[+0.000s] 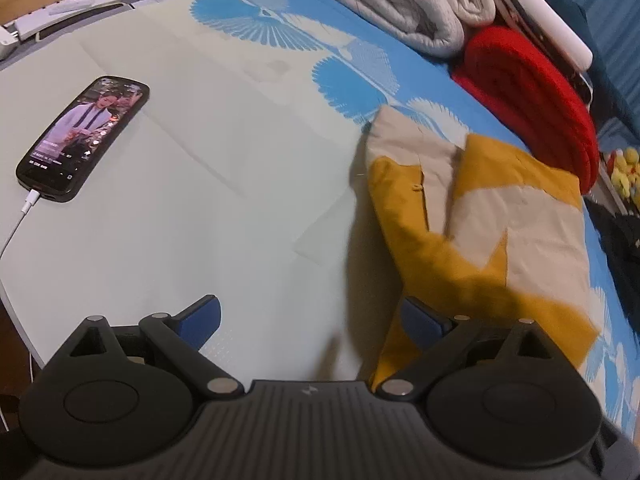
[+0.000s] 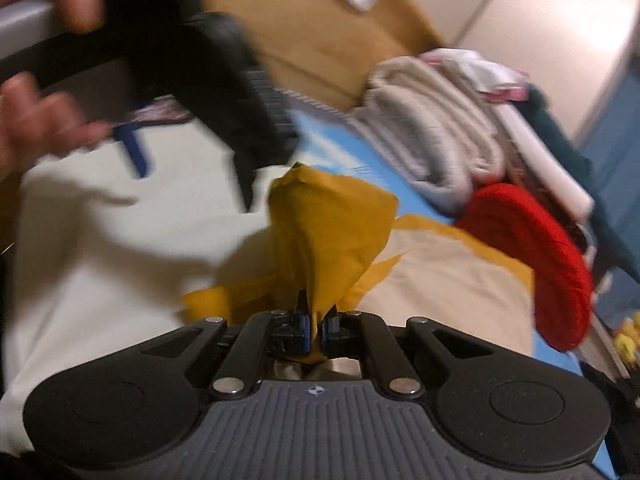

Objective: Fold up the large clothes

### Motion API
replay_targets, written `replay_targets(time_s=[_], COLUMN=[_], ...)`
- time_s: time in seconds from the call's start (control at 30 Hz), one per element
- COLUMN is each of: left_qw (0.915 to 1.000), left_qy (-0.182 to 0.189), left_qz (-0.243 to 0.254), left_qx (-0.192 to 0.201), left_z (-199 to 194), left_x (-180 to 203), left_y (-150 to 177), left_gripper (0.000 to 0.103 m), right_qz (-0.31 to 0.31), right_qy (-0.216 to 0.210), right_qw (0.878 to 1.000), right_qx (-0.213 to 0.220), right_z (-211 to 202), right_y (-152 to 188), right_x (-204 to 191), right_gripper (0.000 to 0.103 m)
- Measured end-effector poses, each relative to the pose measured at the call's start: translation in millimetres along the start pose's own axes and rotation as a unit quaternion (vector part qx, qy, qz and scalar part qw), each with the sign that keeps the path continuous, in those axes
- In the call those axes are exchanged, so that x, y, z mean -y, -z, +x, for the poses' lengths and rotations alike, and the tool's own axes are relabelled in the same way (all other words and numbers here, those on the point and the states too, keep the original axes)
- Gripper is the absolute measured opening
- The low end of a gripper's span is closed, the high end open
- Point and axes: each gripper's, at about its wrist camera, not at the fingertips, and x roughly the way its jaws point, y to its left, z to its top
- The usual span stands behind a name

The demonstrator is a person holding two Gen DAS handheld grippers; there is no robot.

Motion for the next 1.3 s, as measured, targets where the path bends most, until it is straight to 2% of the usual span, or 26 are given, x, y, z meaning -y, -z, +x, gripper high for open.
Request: replay_targets(time_s=[0.07, 0.13, 0.2, 0.23, 0.27, 0.33, 0.43, 0.47, 0.53, 0.63, 0.67, 0.7, 0.77, 0.87, 0.93, 1.0, 1.07, 1.13, 1.2, 1.3], left_qw=[0.9998, 0.9993, 0.9983, 0.9972, 0.9957, 0.9921, 0.9879, 0.9874, 0.9889, 0.9891, 0.9885, 0.9887, 0.9869, 0.9870, 0.9898, 0.9926, 0.9934, 0.9916, 0.9898, 0.9891], left_qy=[0.012, 0.027, 0.049, 0.065, 0.083, 0.118, 0.136, 0.130, 0.094, -0.020, -0.033, -0.040, -0.059, -0.059, -0.053, -0.050, -0.046, -0.052, -0.063, -0.060], left_qz=[-0.012, -0.024, -0.029, -0.028, -0.025, -0.001, 0.061, 0.080, 0.111, 0.146, 0.146, 0.140, 0.143, 0.143, 0.126, 0.107, 0.105, 0.117, 0.125, 0.132], left_qx=[-0.006, -0.002, 0.017, 0.026, 0.034, 0.043, 0.042, 0.040, 0.031, 0.002, -0.016, -0.036, -0.046, -0.044, -0.041, -0.030, -0.003, 0.020, 0.028, 0.024], left_z=[-0.3, -1.9, -12.2, -17.5, -23.6, -33.8, -38.0, -35.8, -25.4, 5.9, 17.8, 28.5, 40.0, 41.9, 33.1, 16.2, -6.3, -24.8, -35.9, -44.7], left_x=[-2.7, -5.7, -8.4, -8.1, -6.4, 5.1, 30.3, 39.0, 55.2, 67.6, 67.3, 64.8, 63.8, 62.4, 57.8, 57.4, 65.2, 78.3, 91.6, 102.8], left_y=[-0.6, -5.3, -7.7, -7.8, -7.3, -2.6, 9.0, 13.7, 22.8, 36.8, 40.3, 42.8, 45.9, 47.8, 47.7, 49.3, 54.4, 64.9, 76.1, 90.4], left_gripper=[0.098, 0.098, 0.098, 0.098, 0.098, 0.098, 0.099, 0.099, 0.099, 0.100, 0.100, 0.100, 0.103, 0.103, 0.103, 0.102, 0.102, 0.103, 0.103, 0.103], right_qz=[0.016, 0.016, 0.018, 0.016, 0.019, 0.047, 0.138, 0.168, 0.213, 0.227, 0.228, 0.233, 0.236, 0.210, 0.238, 0.272, 0.277, 0.281, 0.291, 0.300], right_qy=[0.023, 0.003, -0.076, -0.101, -0.122, -0.149, -0.172, -0.167, -0.124, -0.025, -0.019, -0.033, -0.062, -0.051, -0.053, -0.069, -0.058, -0.040, -0.030, -0.004], right_qw=[1.000, 1.000, 0.997, 0.994, 0.992, 0.988, 0.975, 0.971, 0.969, 0.973, 0.973, 0.970, 0.963, 0.970, 0.964, 0.955, 0.956, 0.956, 0.953, 0.950], right_qx=[0.000, -0.006, -0.018, -0.027, -0.028, -0.013, 0.000, 0.004, 0.015, -0.013, -0.031, -0.059, -0.115, -0.112, -0.103, -0.091, -0.080, -0.072, -0.081, -0.084], right_z=[7.2, 12.3, 5.7, 4.8, 2.2, -7.8, -35.0, -44.9, -64.3, -65.5, -57.3, -44.1, -13.1, 1.0, -6.4, -27.1, -54.6, -79.5, -93.7, -104.8], right_y=[-1.2, -0.4, 8.5, 12.5, 16.5, 19.9, 24.5, 26.4, 32.4, 43.7, 49.8, 57.7, 81.0, 96.5, 91.1, 84.9, 82.2, 78.8, 76.8, 83.1], right_x=[7.2, 6.0, -4.5, -10.7, -14.8, -10.1, 26.9, 44.4, 85.1, 130.7, 138.4, 142.3, 131.2, 108.9, 114.7, 129.9, 138.8, 147.3, 150.6, 147.0], right_gripper=[0.004, 0.005, 0.023, 0.042, 0.053, 0.059, 0.058, 0.056, 0.055, 0.045, 0.044, 0.043, 0.041, 0.042, 0.043, 0.053, 0.071, 0.083, 0.084, 0.084])
